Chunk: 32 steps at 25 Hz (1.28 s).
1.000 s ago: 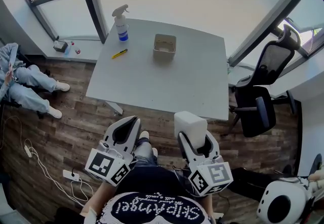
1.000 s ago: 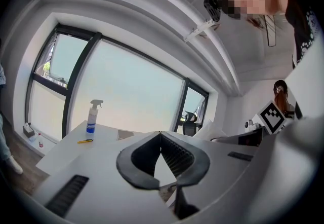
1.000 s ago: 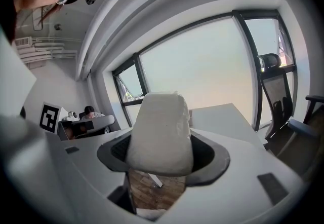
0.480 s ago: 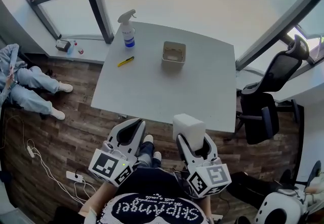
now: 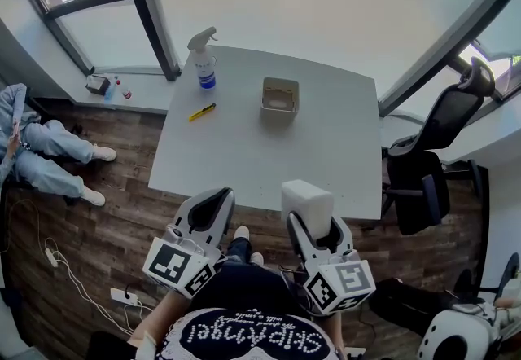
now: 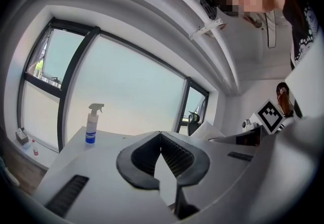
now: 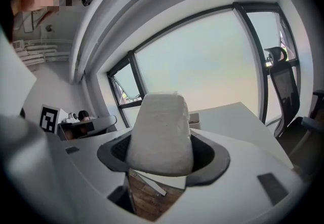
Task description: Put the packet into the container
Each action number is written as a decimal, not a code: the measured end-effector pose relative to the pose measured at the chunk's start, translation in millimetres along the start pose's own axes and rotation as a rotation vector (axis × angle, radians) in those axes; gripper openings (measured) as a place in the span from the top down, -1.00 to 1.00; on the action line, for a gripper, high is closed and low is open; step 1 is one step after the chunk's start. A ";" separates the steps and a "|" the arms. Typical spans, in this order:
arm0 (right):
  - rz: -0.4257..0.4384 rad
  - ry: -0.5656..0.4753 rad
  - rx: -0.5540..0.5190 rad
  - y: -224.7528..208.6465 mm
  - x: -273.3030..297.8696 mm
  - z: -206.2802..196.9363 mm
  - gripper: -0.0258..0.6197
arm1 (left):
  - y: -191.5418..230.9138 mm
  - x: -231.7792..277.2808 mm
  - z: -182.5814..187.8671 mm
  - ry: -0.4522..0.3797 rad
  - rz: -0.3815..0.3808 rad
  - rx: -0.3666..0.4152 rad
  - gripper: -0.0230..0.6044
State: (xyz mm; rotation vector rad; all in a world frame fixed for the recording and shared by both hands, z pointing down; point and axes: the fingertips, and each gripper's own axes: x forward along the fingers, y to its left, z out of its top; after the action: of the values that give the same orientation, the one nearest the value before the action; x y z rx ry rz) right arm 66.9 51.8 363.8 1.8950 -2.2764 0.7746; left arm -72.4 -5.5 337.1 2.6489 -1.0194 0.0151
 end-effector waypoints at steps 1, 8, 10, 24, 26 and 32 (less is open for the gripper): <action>-0.003 -0.005 -0.002 0.2 1.7 1.3 0.06 | 1.0 0.9 0.5 -0.001 -0.004 0.000 0.90; -0.003 -0.020 -0.004 5.2 10.0 4.4 0.06 | 0.4 9.1 -0.6 0.004 -0.043 -0.008 0.90; 0.005 -0.027 -0.004 7.0 10.6 4.1 0.06 | -0.4 9.9 -0.5 0.006 -0.052 -0.011 0.90; -0.015 -0.017 -0.018 -2.1 4.8 -1.1 0.06 | -9.0 9.3 -10.0 0.031 -0.058 -0.031 0.90; -0.013 -0.020 -0.032 -4.0 7.0 0.6 0.06 | -10.3 12.4 -10.2 0.032 -0.053 -0.025 0.90; 0.057 -0.012 -0.154 0.6 30.5 13.5 0.06 | -5.7 28.9 -7.2 0.032 -0.015 -0.008 0.90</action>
State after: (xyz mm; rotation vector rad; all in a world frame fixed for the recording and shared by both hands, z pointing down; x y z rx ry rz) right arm 62.8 18.7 363.2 1.7798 -2.3314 0.5763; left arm -46.3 -18.3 345.8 2.6406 -0.9869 0.0497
